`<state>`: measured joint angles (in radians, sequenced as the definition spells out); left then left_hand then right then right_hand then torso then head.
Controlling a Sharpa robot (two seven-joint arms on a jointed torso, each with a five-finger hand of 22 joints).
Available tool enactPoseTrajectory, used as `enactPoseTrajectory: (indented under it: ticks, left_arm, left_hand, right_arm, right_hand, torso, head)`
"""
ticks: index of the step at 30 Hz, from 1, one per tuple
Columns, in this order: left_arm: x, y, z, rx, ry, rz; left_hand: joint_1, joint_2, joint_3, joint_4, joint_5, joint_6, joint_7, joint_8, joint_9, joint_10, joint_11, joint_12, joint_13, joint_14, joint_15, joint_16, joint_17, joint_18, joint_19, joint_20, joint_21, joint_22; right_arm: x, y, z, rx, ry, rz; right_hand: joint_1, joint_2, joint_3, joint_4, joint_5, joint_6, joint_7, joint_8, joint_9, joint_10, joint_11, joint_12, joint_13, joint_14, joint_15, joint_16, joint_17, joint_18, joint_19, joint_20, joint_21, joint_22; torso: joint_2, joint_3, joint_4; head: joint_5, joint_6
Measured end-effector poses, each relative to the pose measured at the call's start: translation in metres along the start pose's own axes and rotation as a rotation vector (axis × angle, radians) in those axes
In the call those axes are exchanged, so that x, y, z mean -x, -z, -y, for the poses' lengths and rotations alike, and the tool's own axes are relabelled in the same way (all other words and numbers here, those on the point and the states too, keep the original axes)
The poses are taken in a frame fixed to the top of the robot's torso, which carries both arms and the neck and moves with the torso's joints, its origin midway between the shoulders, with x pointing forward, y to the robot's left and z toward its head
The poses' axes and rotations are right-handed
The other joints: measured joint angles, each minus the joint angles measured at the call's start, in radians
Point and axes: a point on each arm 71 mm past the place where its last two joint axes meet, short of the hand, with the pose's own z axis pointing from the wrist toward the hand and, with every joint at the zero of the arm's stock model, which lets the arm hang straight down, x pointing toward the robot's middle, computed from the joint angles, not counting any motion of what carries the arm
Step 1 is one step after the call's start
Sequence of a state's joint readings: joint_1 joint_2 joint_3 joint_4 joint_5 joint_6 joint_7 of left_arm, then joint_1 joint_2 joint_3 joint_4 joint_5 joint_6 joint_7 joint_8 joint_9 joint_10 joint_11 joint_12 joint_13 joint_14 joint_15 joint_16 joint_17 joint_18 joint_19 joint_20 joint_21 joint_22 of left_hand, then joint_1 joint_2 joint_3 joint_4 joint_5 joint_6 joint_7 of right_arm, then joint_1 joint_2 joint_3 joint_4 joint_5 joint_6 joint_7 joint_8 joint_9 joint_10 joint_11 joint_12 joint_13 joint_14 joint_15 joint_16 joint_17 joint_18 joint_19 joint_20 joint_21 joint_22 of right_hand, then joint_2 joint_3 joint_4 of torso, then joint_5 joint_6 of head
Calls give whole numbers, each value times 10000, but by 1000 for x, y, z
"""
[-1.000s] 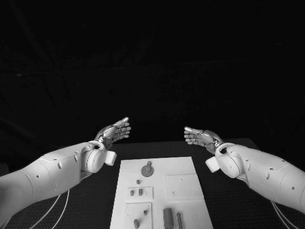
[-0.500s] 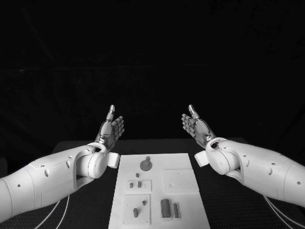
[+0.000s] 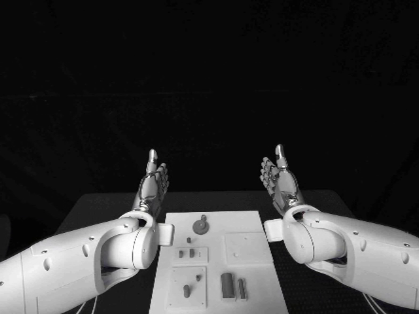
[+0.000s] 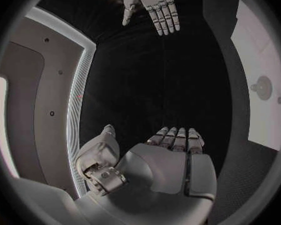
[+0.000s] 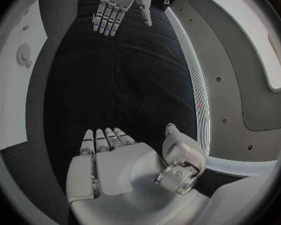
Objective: Assemble the parts on the task board
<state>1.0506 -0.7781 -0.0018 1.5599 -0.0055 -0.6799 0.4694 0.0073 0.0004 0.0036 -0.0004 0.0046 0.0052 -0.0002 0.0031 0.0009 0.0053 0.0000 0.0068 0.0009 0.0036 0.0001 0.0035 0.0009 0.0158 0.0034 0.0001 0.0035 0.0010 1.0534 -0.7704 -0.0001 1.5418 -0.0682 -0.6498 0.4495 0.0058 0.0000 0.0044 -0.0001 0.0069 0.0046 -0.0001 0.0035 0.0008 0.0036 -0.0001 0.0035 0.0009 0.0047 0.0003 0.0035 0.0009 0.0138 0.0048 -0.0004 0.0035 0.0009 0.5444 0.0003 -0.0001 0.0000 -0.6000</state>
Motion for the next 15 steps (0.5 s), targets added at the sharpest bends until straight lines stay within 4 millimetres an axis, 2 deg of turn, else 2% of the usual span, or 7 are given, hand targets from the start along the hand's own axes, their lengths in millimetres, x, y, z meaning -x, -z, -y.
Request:
enactPoseTrajectory:
  ticks: [15]
  left_arm:
    - [4,1,2,-235,-274,619]
  left_hand:
    - [1,0,0,0,0,0,0,0,2,1,1,0,2,0,0,0,1,-1,1,1,1,0]
  right_arm:
    - [4,5,-2,42,-14,1002]
  right_hand:
    - [0,0,0,0,-34,0,1,1,1,0,0,1,2,0,1,1,1,2,0,1,0,3]
  torso:
    - [-2,-4,1]
  head:
    - [0,-1]
